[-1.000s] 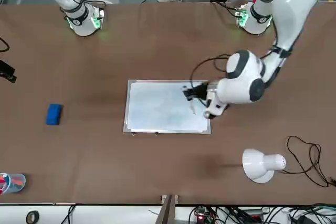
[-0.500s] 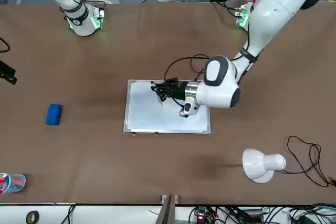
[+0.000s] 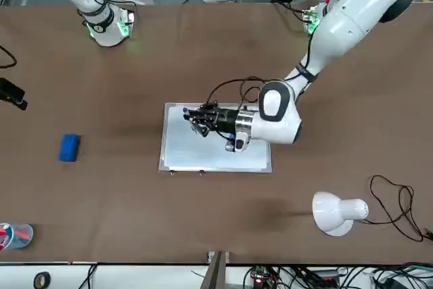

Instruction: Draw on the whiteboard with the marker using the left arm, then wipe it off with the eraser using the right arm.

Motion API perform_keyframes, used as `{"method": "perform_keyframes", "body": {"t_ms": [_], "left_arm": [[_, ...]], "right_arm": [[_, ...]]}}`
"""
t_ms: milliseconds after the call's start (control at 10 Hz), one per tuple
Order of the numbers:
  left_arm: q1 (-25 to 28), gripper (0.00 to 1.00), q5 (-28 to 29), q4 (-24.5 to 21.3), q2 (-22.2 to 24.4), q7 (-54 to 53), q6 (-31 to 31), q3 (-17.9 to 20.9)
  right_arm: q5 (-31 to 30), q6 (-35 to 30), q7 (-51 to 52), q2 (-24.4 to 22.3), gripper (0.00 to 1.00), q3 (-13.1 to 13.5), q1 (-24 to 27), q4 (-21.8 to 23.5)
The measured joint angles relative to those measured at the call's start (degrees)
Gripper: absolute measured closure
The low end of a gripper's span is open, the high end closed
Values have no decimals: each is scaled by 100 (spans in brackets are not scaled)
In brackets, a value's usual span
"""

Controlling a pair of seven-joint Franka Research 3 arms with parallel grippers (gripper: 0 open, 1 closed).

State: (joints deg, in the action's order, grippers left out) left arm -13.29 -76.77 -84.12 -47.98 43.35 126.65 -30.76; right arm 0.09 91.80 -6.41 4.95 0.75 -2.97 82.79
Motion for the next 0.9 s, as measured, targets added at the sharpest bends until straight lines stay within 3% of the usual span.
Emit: {"method": "perform_keyframes", "body": {"t_ms": [300, 900], "left_arm": [[-105, 82, -1093, 6, -466, -691, -1, 2], [-310, 82, -1295, 88, -1006, -868, -5, 2]], "right_arm": [[27, 102, 0, 11, 0, -8, -16, 158], [31, 106, -1, 12, 0, -10, -41, 203]]}}
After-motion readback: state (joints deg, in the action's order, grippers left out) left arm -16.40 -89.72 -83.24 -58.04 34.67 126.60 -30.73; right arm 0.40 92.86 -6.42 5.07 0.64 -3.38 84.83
